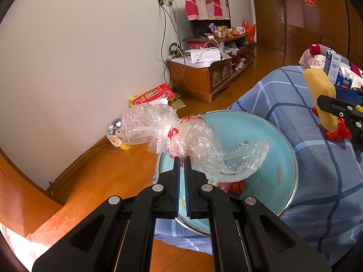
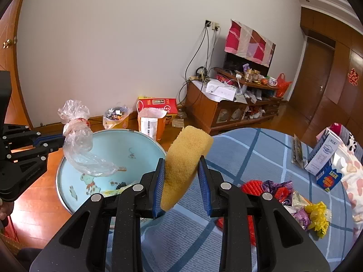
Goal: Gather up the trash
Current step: 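Carry the sponge in the right tool over the bin while the left tool carries the clear bag, open both, then grasp the plaid cloth with the right tool while the left tool grasps the red mesh bag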
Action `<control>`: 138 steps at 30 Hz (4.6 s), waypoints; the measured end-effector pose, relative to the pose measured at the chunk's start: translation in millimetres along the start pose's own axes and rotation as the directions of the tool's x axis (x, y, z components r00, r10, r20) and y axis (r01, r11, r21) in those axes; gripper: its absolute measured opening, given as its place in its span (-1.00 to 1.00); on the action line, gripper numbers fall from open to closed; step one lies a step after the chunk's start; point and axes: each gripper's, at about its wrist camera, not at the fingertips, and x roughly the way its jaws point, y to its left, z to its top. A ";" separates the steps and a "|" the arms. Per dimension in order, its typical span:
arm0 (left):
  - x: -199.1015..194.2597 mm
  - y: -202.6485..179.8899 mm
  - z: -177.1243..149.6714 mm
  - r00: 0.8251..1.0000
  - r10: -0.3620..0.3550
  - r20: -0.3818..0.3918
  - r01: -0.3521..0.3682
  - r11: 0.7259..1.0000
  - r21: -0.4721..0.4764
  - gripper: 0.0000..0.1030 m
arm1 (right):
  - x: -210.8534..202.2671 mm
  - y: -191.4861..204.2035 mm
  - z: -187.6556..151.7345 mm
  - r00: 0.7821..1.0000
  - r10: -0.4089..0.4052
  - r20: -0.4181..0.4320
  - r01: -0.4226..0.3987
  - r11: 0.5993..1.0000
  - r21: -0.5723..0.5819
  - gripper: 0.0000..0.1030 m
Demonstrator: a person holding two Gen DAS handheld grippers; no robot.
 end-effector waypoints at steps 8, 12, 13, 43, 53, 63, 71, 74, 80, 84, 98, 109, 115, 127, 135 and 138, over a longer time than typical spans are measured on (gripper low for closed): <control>4.2 0.9 -0.6 1.000 0.010 -0.004 -0.010 1.000 -0.005 -0.94 | 5.8 5.4 2.5 1.000 0.013 -0.005 -0.013 1.000 -0.016 -0.43; 4.8 -0.1 -0.1 1.000 0.012 -0.003 -0.012 1.000 -0.005 -0.94 | 7.2 7.3 3.7 1.000 0.017 -0.006 -0.017 1.000 -0.022 -0.43; 5.0 -0.8 -0.3 1.000 0.012 -0.002 -0.012 1.000 -0.004 -0.94 | 7.3 7.9 3.8 1.000 0.018 -0.007 -0.018 1.000 -0.024 -0.43; 4.5 -1.7 -4.6 1.000 0.004 -0.004 -0.004 1.000 0.012 -0.94 | 13.8 18.9 6.3 0.999 0.030 -0.013 -0.031 0.999 -0.043 -0.43; 3.6 -2.6 -5.6 1.000 0.003 -0.003 -0.003 1.000 0.010 -0.94 | 14.8 21.1 7.7 0.999 0.034 -0.013 -0.034 0.998 -0.047 -0.43; 3.2 -6.8 -6.6 1.000 -0.010 -0.007 0.010 1.000 0.014 -0.93 | 15.9 26.5 8.2 0.999 0.048 -0.023 -0.049 0.997 -0.056 -0.41; 0.2 -16.5 -9.3 0.999 -0.043 0.003 0.043 0.999 0.029 -0.55 | 21.5 28.5 1.9 0.997 0.070 -0.036 -0.071 0.996 -0.044 0.04; 0.4 -18.9 -10.1 0.999 -0.047 0.003 0.047 0.998 0.031 -0.25 | 22.1 27.2 -0.6 0.997 0.067 -0.041 -0.068 0.997 -0.034 0.06; 1.7 -21.4 -13.6 1.000 -0.024 0.004 0.024 0.999 0.027 0.25 | 15.6 19.8 -6.4 0.998 0.049 -0.042 -0.050 0.999 -0.016 0.12; 5.6 -27.1 -18.9 0.999 -0.029 -0.015 0.030 0.999 0.041 0.32 | 2.1 8.7 -19.2 0.999 0.005 -0.048 -0.006 1.000 -0.016 0.18; 17.9 -73.9 -30.2 0.998 -0.038 -0.048 0.043 0.992 0.121 0.62 | -66.3 -112.3 -95.1 0.956 -0.262 -0.132 0.286 0.933 0.217 0.53; 9.0 -88.5 -9.7 0.997 -0.077 -0.005 0.077 0.991 0.106 0.74 | -30.1 -144.5 -104.9 0.942 -0.230 -0.246 0.296 0.912 0.282 0.51; 4.9 -97.1 -3.1 0.995 -0.100 0.003 0.099 0.990 0.104 0.75 | -26.3 -148.5 -112.5 0.946 -0.155 -0.284 0.245 0.917 0.316 -0.58; -20.2 -157.7 20.5 0.984 -0.176 0.038 0.170 0.978 0.121 0.78 | -118.5 -159.8 -119.8 0.953 -0.268 -0.142 0.301 0.895 0.330 -0.62; -30.2 -227.1 44.6 0.969 -0.242 0.039 0.236 0.965 0.110 0.88 | -133.7 -201.1 -157.6 0.907 -0.373 -0.193 0.419 0.839 0.348 -0.62; -25.1 -246.9 47.5 0.972 -0.235 0.029 0.230 0.966 0.116 0.88 | -134.3 -214.6 -172.6 0.898 -0.384 -0.216 0.440 0.818 0.370 -0.62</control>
